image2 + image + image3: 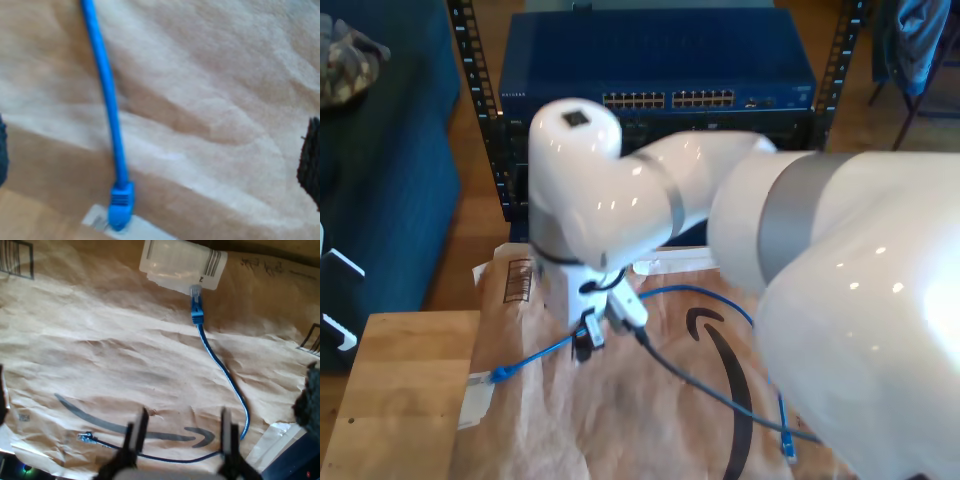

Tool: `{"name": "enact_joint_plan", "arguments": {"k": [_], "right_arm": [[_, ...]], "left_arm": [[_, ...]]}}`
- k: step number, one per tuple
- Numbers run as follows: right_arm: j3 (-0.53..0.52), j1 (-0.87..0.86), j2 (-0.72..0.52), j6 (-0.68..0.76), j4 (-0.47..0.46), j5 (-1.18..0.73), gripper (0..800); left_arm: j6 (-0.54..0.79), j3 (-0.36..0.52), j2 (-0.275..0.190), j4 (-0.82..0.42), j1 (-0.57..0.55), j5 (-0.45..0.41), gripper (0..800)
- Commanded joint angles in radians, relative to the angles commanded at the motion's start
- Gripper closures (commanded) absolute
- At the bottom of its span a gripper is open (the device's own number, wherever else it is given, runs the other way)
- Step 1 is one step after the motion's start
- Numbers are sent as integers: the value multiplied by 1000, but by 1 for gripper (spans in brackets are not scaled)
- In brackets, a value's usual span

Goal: Grab the cable and plug it in

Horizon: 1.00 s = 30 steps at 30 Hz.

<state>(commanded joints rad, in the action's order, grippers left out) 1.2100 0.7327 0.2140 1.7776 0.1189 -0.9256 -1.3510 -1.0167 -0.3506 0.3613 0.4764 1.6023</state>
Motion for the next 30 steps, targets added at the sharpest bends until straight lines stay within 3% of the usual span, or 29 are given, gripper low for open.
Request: {"name": "enact_joint_plan", "arguments": {"k": [11, 17, 30], "right_arm": [[0, 69, 104, 3, 5, 120, 34], [6, 68, 118, 97, -3, 127, 48], [26, 63, 144, 101, -3, 127, 245]], "left_arm": [[2, 2, 0, 0, 0, 0, 0], [3, 12, -2, 0, 0, -2, 0], [5, 14, -3, 0, 0, -8, 0]]}}
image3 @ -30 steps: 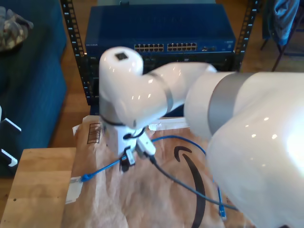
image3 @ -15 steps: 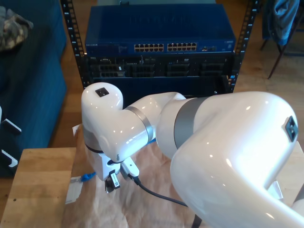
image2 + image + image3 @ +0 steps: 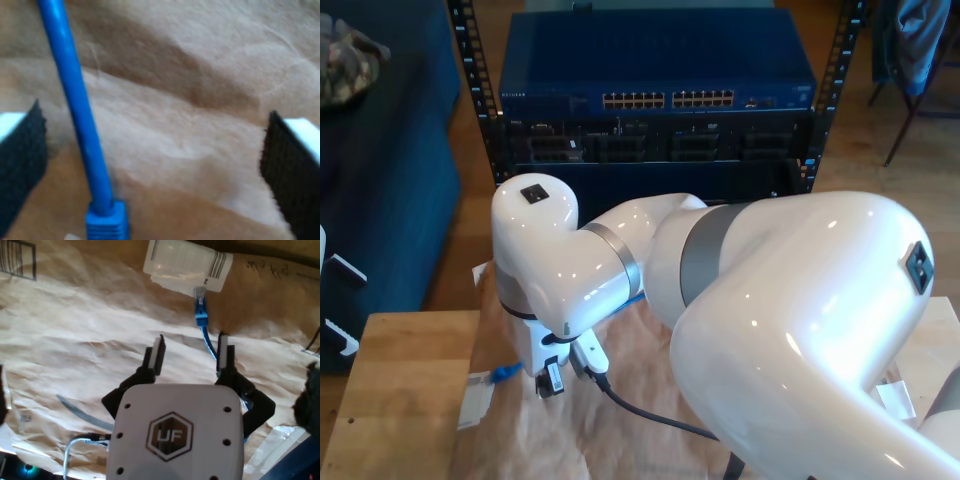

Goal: Grab the cable and plug it in

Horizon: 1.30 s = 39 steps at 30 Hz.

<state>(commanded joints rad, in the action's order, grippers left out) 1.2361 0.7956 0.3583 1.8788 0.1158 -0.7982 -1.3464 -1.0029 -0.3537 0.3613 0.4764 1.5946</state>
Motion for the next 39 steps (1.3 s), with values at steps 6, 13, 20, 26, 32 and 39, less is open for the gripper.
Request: {"name": "enact_joint_plan", "arguments": {"k": [6, 13, 20, 26, 32, 39], "right_arm": [[14, 0, 15, 2, 0, 3, 328], [12, -2, 15, 5, 0, 38, 517], [5, -6, 11, 15, 2, 60, 777], [-5, -66, -77, 31, 3, 48, 797], [-126, -232, -330, 52, 6, -15, 797], [-239, -394, -591, 55, 11, -130, 797]], "left_arm": [[0, 0, 0, 0, 0, -2, 0], [2, 0, 0, -2, 2, -5, 0], [8, -2, 0, 0, 2, -3, 0], [6, -5, 0, 2, -2, -5, 0], [-2, -35, 3, 44, -57, -5, 0], [-5, -100, 29, 219, -149, -6, 0]]}}
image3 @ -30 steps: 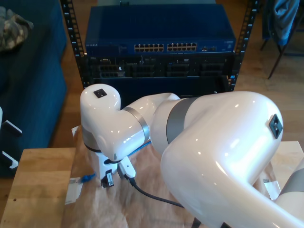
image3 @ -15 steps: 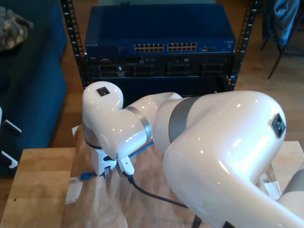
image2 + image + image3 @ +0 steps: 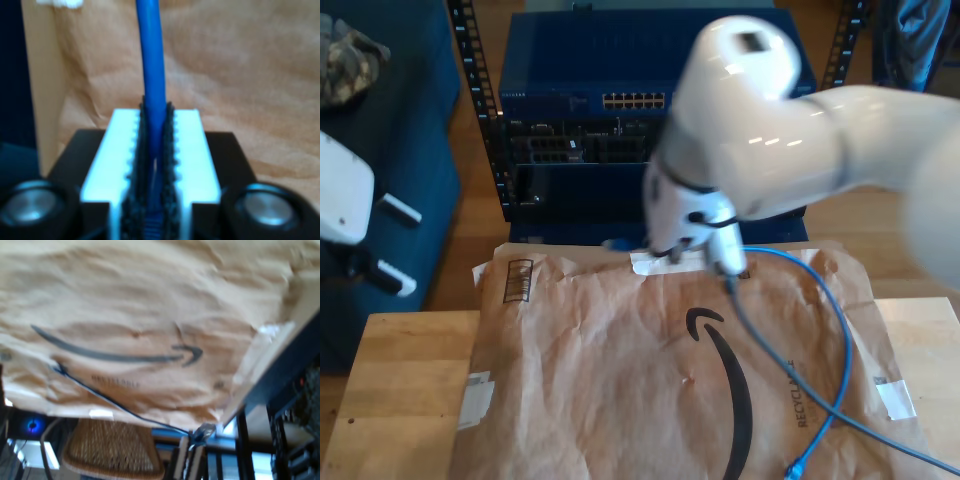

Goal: Grab the cable and plug it in

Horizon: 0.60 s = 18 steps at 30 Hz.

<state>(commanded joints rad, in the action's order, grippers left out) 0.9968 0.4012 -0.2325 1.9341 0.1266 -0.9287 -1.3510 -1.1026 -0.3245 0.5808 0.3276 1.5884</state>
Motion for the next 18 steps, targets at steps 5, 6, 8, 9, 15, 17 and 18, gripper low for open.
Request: {"name": "enact_joint_plan", "arguments": {"k": [5, 6, 8, 9, 15, 17, 18], "right_arm": [[0, -89, -138, -2, 44, -117, 798], [3, -103, -158, -2, 71, -138, 798], [8, -138, -181, -6, 133, -181, 798], [14, -160, -190, -9, 157, -198, 798], [81, -233, -196, -46, 285, -310, 798], [114, -288, -195, -84, 365, -364, 798], [129, -316, -195, -97, 414, -400, 798]], "left_arm": [[-74, -77, 52, 32, -140, -2, 0], [-86, -89, 55, 32, -163, -3, 0], [-95, -101, 55, 34, -216, -11, 1], [-100, -101, 55, 34, -239, -29, 0], [-98, -158, 60, 137, -281, -74, 0], [-98, -190, 78, 176, -282, -66, 0], [-98, -209, 86, 183, -282, -64, 0]]}}
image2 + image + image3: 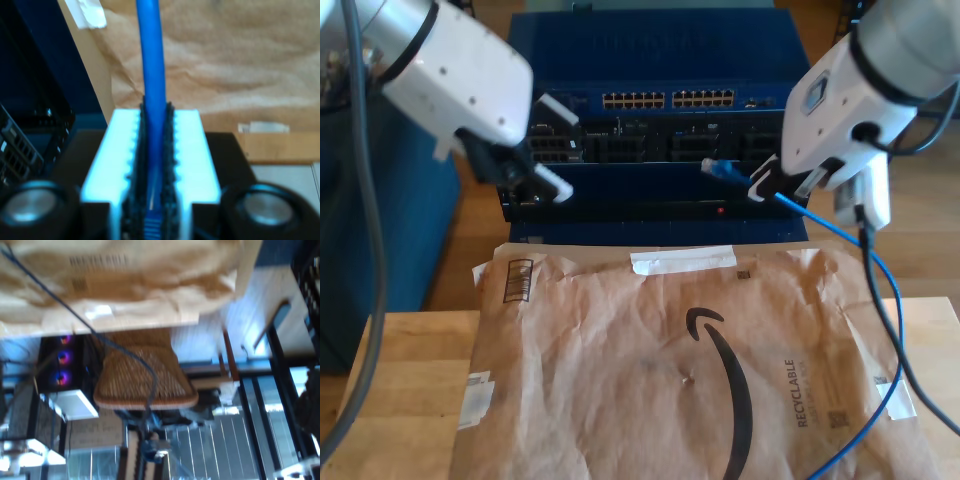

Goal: Grab the cable and plug it in

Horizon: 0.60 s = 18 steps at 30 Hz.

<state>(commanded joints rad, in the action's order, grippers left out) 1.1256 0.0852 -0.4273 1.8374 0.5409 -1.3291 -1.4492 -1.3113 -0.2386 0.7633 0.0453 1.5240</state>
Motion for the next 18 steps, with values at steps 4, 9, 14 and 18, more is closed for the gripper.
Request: {"name": "enact_joint_plan", "arguments": {"k": [4, 9, 14, 18], "right_arm": [[31, -135, 0, -69, 146, -126, 798], [31, -276, -5, -164, 290, -258, 798], [29, -328, -17, -193, 328, -282, 797], [25, -330, -20, -199, 327, -281, 797]], "left_arm": [[2, -41, 8, 31, 0, 2, 0], [2, -121, 43, 110, -3, 12, 1], [-34, -213, 81, 226, -18, 112, 1], [-91, -247, 117, 264, -15, 175, 1]]}}
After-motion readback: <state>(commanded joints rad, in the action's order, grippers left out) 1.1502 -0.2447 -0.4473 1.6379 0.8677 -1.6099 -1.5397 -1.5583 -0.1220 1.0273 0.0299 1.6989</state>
